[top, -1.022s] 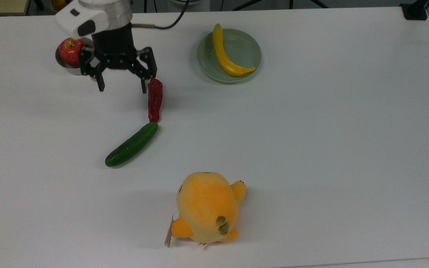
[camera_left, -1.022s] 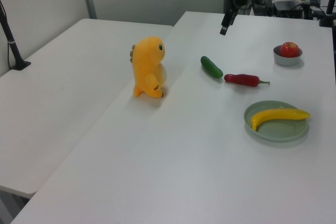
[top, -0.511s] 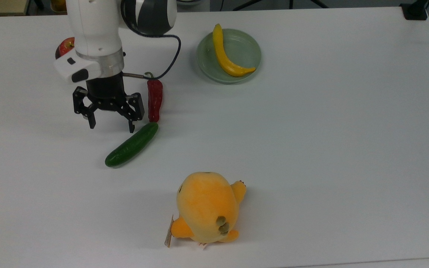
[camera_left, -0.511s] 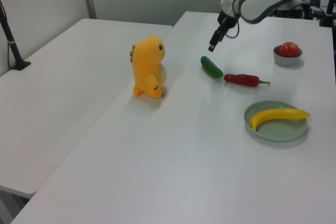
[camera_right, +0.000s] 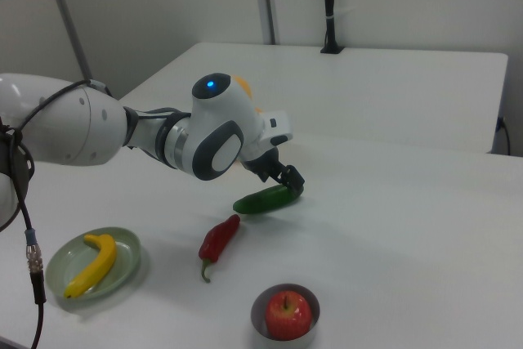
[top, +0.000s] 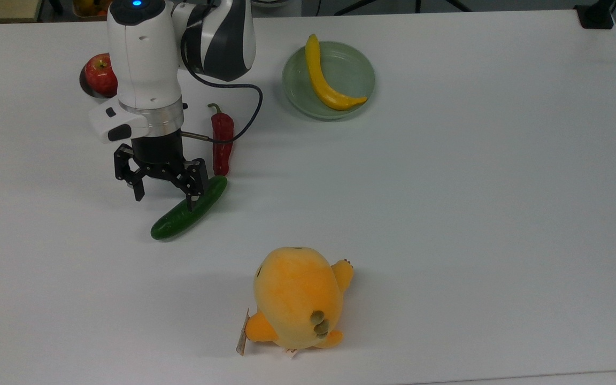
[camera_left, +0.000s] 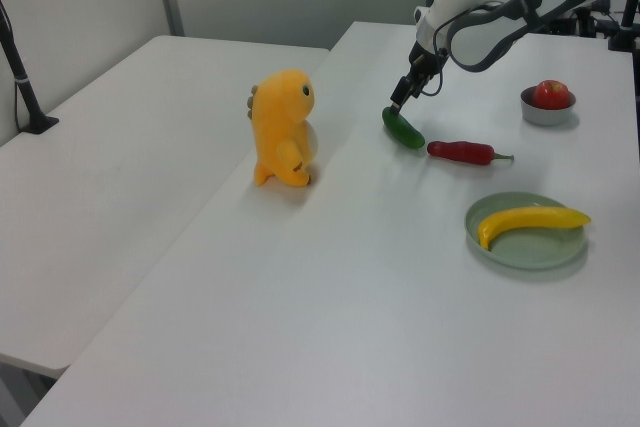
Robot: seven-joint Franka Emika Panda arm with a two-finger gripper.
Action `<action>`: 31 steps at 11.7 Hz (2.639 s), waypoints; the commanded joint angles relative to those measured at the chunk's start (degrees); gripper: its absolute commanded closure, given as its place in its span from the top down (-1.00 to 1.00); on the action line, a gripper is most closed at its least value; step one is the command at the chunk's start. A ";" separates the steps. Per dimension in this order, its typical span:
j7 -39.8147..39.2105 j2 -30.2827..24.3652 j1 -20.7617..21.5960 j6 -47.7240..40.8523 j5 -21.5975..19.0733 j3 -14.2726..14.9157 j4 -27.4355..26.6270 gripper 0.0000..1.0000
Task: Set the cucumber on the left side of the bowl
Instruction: 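Move the open gripper down over the green cucumber, then close the gripper on the middle of the green cucumber, then lift the cucumber and carry it toward the apple bowl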
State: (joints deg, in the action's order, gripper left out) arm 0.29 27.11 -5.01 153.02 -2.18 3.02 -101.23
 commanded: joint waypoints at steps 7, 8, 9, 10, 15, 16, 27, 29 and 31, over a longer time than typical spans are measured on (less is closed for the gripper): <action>12.37 2.77 1.14 0.79 7.09 -0.30 0.34 0.87; 12.37 2.77 1.14 0.70 8.23 -0.30 0.25 0.66; 12.37 2.68 1.14 0.53 9.20 -0.30 0.33 0.28; 12.20 2.68 1.05 0.44 9.64 -0.30 0.33 -0.22; 12.37 1.11 0.88 -1.22 10.88 -0.30 0.16 -0.80; 12.46 -0.64 0.79 -4.54 10.79 -0.39 0.25 -0.80; -11.06 -20.07 0.70 -47.71 9.91 -0.39 -7.21 -0.79; -14.77 -21.04 0.26 -47.73 9.91 -0.04 -10.37 -0.79; -18.29 -21.40 -1.58 -46.07 9.91 0.75 -13.45 -0.79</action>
State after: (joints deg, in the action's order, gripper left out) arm -13.27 8.24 -4.91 105.33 7.44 2.88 -109.77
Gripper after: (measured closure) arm 0.537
